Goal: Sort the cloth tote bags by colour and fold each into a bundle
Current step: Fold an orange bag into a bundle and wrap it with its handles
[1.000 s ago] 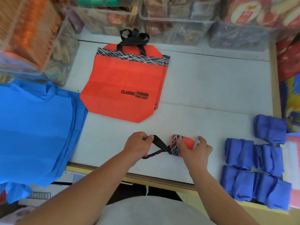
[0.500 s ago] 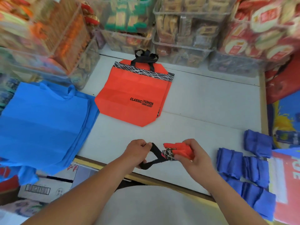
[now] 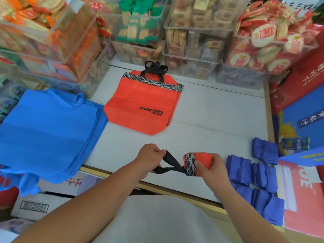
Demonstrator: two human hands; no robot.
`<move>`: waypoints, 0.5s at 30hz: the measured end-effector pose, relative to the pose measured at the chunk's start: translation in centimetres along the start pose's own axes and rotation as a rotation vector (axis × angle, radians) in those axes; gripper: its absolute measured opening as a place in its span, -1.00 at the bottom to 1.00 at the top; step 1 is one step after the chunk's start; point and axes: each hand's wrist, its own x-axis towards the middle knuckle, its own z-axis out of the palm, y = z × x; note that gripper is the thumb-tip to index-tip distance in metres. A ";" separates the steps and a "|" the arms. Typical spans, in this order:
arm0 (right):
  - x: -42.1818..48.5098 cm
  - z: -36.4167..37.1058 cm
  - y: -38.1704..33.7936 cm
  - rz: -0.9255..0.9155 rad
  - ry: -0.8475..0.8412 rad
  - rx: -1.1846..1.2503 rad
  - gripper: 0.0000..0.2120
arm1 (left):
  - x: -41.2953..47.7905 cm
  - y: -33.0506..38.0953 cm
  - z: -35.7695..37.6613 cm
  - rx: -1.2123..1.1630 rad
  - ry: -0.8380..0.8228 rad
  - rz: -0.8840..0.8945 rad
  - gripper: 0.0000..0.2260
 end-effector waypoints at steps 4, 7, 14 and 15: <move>2.1 2.9 3.9 0.069 0.021 -0.084 -0.60 | 0.0 -2.5 1.3 -0.006 -0.026 -0.033 -0.81; 2.7 4.3 5.7 0.055 0.010 -0.295 -0.49 | 0.1 -4.2 2.2 0.070 -0.055 -0.019 -0.80; 4.8 7.0 6.8 -0.702 0.052 -0.696 -0.64 | 1.6 -5.5 2.6 0.035 -0.008 -0.037 -0.80; 4.6 7.3 7.4 -0.735 0.016 -0.728 -0.57 | 1.9 -5.7 2.4 0.027 0.005 -0.039 -0.81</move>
